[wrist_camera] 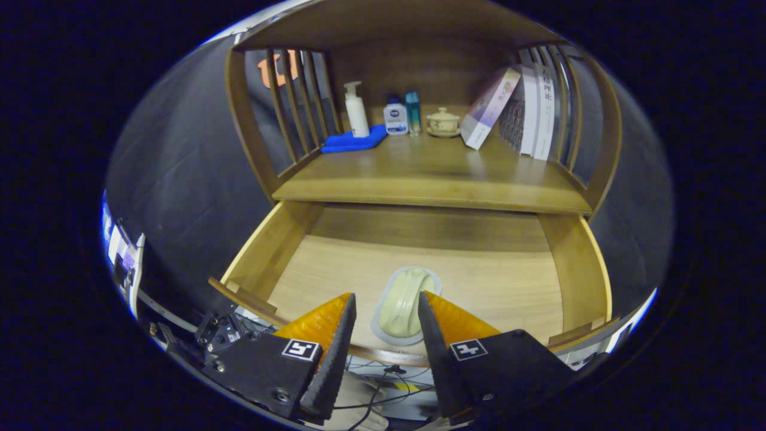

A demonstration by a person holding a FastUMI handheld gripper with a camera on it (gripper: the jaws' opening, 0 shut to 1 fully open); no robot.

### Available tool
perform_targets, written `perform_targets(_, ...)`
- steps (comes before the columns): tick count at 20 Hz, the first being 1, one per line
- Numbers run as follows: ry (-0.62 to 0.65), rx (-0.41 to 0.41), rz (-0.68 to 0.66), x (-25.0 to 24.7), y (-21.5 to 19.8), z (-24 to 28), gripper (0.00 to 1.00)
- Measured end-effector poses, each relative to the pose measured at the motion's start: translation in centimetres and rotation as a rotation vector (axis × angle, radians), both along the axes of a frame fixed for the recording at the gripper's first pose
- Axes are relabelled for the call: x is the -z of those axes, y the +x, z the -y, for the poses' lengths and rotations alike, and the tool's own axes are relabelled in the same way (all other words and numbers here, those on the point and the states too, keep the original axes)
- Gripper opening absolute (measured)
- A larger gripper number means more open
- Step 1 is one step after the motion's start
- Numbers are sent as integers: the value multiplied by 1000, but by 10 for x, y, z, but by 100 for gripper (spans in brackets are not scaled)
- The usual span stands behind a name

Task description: Pull open the drawer, take out the items inside it, and place them on the countertop above the cabinet.

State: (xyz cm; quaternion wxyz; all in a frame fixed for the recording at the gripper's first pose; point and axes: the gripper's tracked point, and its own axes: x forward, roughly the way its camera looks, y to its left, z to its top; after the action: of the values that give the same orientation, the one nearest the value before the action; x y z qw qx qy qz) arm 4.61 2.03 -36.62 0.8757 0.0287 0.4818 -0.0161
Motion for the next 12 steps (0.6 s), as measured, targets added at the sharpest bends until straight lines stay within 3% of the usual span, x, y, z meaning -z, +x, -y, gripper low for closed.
perform_targets(7, 9, 45, -148, 38, 14, 6, 64)
perform_targets(12, -11, 29, -243, 61, 13, 9, 58)
